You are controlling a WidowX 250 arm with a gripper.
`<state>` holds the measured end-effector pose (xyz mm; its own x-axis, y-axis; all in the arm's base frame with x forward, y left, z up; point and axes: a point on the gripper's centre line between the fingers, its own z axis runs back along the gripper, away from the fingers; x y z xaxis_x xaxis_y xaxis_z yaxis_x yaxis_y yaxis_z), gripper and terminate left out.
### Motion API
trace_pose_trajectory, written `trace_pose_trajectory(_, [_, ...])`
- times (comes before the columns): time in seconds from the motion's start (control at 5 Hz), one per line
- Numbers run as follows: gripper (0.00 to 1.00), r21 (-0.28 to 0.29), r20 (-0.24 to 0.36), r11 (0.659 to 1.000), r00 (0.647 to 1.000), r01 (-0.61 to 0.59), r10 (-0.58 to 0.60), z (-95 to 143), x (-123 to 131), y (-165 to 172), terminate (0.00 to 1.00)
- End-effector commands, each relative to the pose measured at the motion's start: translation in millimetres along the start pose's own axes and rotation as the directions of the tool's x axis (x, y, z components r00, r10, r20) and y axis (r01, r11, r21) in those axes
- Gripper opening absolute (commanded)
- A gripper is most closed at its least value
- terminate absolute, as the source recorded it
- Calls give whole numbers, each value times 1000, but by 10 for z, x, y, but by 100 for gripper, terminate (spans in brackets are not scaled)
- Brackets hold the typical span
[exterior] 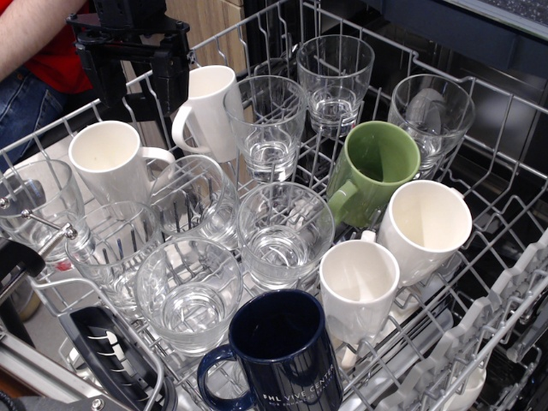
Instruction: Pick up green mug
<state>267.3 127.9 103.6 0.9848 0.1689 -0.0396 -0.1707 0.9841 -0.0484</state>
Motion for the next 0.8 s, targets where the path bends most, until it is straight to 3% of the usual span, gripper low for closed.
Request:
trace_pose_trajectory(0.0, [100,0,0,1000,1000,0,0,0,0,0,0])
trace_pose_trajectory(0.2, [100,-64,75,995,994,-74,79,11,265,-307,0])
trace_pose_trajectory(0.4, [100,-99,171,988,976,-120,135,-99,697,-589,0])
trace_pose_trajectory(0.6, [100,-80,255,988,956,-131,147,-198,883,-837,0])
